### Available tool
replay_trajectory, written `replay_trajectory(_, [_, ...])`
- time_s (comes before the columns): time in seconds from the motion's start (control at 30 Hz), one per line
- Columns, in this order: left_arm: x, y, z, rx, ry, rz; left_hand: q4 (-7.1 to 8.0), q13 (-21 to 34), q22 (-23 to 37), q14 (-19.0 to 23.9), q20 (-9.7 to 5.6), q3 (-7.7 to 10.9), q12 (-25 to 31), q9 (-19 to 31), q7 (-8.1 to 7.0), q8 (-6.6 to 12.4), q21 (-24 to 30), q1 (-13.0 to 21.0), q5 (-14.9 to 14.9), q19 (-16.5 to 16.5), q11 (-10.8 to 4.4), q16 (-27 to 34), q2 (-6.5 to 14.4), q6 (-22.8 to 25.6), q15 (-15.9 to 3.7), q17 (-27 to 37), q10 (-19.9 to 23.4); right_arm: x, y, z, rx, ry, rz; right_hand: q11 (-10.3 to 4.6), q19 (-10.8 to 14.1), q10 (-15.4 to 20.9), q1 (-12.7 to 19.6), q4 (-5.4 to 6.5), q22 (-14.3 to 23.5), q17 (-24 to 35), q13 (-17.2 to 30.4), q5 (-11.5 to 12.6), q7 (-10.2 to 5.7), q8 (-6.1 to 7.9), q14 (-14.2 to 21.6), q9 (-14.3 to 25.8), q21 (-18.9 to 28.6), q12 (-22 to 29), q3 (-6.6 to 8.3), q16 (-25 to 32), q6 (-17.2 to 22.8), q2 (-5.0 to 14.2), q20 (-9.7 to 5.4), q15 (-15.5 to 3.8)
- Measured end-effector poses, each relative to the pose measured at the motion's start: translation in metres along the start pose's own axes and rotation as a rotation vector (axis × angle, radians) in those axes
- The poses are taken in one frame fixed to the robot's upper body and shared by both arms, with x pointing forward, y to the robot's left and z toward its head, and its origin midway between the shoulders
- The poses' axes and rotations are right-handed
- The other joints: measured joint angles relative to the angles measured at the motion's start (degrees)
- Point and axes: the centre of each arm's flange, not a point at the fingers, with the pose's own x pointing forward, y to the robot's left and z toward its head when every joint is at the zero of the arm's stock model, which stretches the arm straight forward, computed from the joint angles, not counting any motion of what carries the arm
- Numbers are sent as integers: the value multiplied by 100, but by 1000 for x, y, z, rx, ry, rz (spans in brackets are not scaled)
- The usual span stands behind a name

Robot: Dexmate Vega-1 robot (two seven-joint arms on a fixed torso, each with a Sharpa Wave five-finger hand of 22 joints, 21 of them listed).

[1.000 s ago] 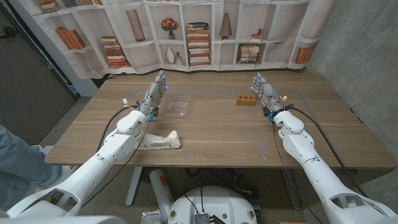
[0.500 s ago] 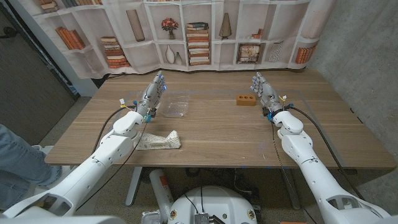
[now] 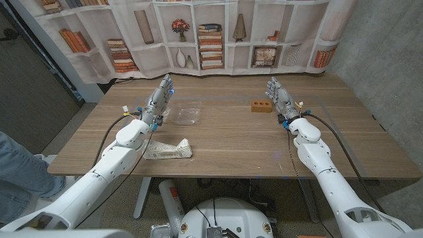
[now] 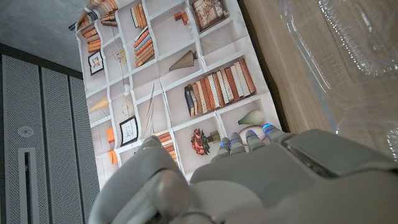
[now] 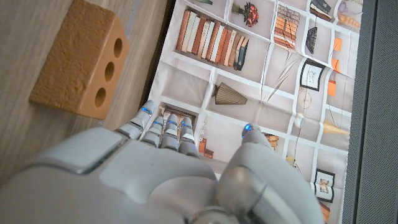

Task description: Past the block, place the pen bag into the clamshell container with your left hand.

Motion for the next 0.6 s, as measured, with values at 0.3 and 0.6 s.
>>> replay_trajectory(0.3, [-9, 1, 2, 10, -17, 0, -24, 0, 0, 0, 0, -24, 0, 0, 9, 0, 0, 30, 0, 0, 0, 0, -31, 53, 0, 0, 61, -1, -1, 1, -4, -3, -3, -21, 31, 21, 0, 0, 0, 0, 0, 0, 21, 0, 63, 0, -21, 0, 0, 0, 20, 0, 31, 1])
replay_trajectory(0.6, [-22, 1, 8, 27, -42, -6, -34, 0, -1, 0, 0, -13, 0, 0, 11, 0, 0, 60, 0, 0, -9, 0, 0, 94, 0, 0, 113, -1, -2, 3, -6, -3, -5, -21, 30, 21, 0, 1, -1, 0, 0, 0, 17, 0, 62, 0, -43, 0, 0, 0, 23, 0, 31, 1])
